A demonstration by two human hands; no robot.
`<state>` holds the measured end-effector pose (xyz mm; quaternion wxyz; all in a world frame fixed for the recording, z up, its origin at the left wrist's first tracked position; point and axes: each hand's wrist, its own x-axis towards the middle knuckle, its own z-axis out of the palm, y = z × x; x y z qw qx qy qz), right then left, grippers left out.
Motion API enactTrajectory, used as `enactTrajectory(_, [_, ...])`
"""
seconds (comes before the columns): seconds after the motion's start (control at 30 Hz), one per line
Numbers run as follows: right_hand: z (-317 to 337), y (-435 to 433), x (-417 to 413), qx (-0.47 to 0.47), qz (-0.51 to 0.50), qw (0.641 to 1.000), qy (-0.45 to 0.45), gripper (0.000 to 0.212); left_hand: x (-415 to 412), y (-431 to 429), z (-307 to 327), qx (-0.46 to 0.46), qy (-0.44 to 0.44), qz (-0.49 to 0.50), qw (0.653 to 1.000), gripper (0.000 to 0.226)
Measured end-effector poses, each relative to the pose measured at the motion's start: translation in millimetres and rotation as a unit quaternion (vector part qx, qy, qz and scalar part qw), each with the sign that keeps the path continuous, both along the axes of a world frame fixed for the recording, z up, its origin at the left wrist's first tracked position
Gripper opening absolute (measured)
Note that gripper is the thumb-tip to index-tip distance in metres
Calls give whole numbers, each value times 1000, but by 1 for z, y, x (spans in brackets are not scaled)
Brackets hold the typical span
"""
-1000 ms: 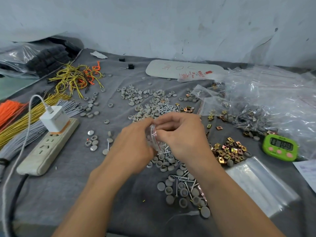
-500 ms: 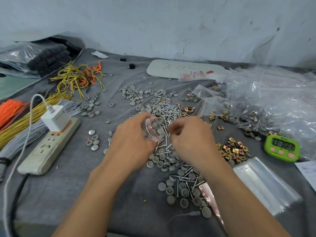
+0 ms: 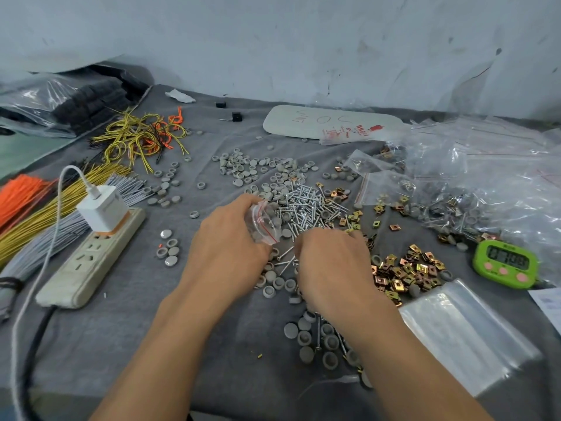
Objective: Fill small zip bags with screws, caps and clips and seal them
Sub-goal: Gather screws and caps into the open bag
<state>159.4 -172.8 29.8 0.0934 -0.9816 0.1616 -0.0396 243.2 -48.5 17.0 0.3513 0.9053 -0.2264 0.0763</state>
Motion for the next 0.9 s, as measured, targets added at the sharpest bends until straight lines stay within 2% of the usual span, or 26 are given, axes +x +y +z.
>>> enactTrajectory(0.13, [1,4,0,12,9,999,-32,26,-1,0,0,15,-2,4,1000,29])
enactTrajectory(0.23, [0,1,3,113,-28,985,-125,21,-3,-1,3,32,-5,1,999,30])
enactTrajectory(0.33, [3,-5,7,315,-59,914,-248,15,-5,-2,5,44,6,-19,999,33])
enactTrajectory(0.4, [6,-9,6,397,-49,877,-267,20,-8,-5,5,51,22,-48,997,39])
enactTrajectory(0.43, [6,-10,5,409,-43,874,-260,22,-10,-6,6,52,35,-67,996,43])
enactTrajectory(0.53, [4,-10,6,421,-24,875,-236,27,-13,-7,8,36,71,-113,990,49])
enactTrajectory(0.67, [6,-14,9,444,14,865,-234,22,-11,-5,12,-9,79,-95,992,46])
enactTrajectory(0.77, [6,-21,9,450,-47,846,-283,19,-10,-3,12,-76,98,-59,991,45])
enactTrajectory(0.83, [4,-25,9,392,-88,871,-283,18,-10,-3,13,-139,117,-28,983,43])
enactTrajectory(0.9, [2,-25,8,288,-76,932,-208,17,-9,-3,15,-202,132,-8,970,41])
